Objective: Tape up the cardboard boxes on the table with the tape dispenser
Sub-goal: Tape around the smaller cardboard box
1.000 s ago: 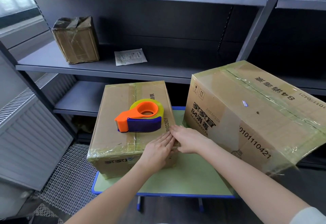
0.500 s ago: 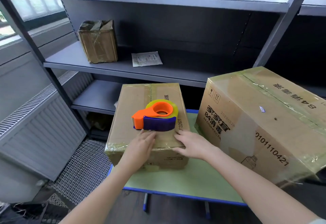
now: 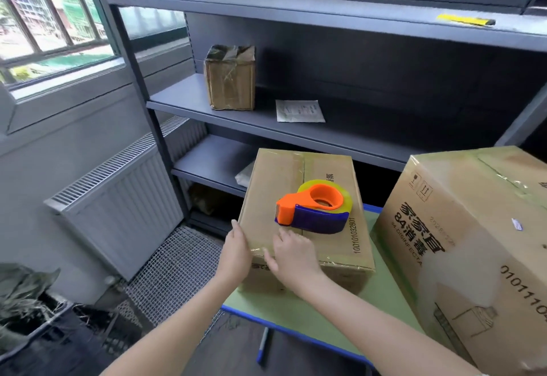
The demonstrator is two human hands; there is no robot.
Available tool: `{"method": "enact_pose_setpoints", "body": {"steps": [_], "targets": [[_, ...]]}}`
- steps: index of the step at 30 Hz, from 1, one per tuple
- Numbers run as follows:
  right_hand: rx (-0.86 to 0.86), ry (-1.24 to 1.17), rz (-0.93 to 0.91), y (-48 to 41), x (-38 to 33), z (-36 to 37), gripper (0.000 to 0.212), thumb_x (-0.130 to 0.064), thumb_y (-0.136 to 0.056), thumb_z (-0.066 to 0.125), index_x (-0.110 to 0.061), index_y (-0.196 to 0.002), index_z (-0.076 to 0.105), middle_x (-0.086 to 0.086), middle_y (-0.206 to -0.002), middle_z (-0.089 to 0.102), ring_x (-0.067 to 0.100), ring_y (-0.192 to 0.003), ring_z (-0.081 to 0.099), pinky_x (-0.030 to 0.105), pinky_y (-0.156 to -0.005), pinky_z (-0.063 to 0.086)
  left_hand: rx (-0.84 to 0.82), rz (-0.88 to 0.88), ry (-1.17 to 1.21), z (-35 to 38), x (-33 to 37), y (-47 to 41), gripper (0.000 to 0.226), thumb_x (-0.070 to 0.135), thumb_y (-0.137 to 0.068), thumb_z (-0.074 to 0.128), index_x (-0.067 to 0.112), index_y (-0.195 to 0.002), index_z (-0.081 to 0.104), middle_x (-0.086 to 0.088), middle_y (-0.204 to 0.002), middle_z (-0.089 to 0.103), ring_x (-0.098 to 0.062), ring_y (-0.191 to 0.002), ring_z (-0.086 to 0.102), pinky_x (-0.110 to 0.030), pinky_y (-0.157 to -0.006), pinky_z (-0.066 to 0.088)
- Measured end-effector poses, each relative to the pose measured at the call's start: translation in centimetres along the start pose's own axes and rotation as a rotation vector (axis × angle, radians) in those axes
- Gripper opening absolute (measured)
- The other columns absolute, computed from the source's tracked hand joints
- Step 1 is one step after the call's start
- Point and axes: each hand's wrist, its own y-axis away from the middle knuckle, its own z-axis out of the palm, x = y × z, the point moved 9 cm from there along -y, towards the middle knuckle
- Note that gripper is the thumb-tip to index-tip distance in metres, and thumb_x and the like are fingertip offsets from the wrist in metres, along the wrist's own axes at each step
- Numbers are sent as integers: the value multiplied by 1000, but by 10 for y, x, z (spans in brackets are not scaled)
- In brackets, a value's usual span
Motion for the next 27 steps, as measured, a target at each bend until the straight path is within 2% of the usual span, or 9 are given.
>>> {"method": "enact_pose_setpoints", "body": {"steps": [3,6,9,10,12,14,16,24,27], "targets": [[-8,-61,93,-2,-2,-1,35,-27,-85,47,-2,-89,71,12,-98,69,28,-86,67,31,-62,53,-19,-22,40,12,9,25,67,6,-96,37,2,-149,-5,-16,-143,36,-26,-120,47,-32,-97,43],[11,-59,106,6,2,-5,21,-31,-65,68,-12,-56,64,2,-58,61,22,-49,61,22,-37,40,-42,51,201,36,35,70,65,9,-96,41,9,-150,5,0,-150,27,-18,-129,41,-21,-99,34],[55,-1,131,19,12,-15,39,-39,-45,89,-15,-46,58,-1,-46,54,18,-39,54,17,-34,26,-63,59,269,52,44,104,47,18,-95,41,17,-141,30,5,-134,47,-20,-119,51,-28,-90,40],[48,36,144,26,16,-18,39,-43,-49,88,-14,-53,62,2,-53,58,18,-48,59,19,-36,32,-42,29,259,49,40,105,33,19,-95,39,17,-128,41,1,-124,55,-24,-114,53,-33,-88,42],[-30,32,154,34,18,-14,46,-48,-80,67,-6,-100,65,12,-105,65,23,-100,61,30,-66,49,13,3,208,39,29,93,21,13,-94,37,13,-112,48,-6,-113,59,-29,-109,54,-40,-88,43],[-114,43,165,38,23,2,59,-47,-94,45,-6,-136,38,11,-148,35,21,-138,31,36,-96,41,76,50,169,25,26,69,26,6,-93,37,6,-116,49,-10,-118,56,-29,-112,51,-40,-93,40],[-149,27,171,41,21,3,61,-42,-96,42,-8,-144,26,8,-156,21,19,-144,19,37,-101,37,103,139,120,13,36,44,29,4,-95,36,0,-121,48,-12,-123,52,-28,-116,48,-33,-95,37],[-137,90,138,44,20,9,57,-35,-96,42,-5,-143,31,10,-153,26,20,-142,22,39,-93,42,48,375,-161,18,89,-39,35,7,-96,35,0,-130,43,-12,-138,43,-29,-123,43,-30,-97,33],[-27,71,98,55,23,7,68,-52,-76,66,-11,-129,57,5,-137,53,11,-127,49,28,-74,52,-4,376,-287,27,96,-72,31,12,-97,33,1,-124,44,-15,-132,46,-32,-119,44,-37,-99,33]]}}
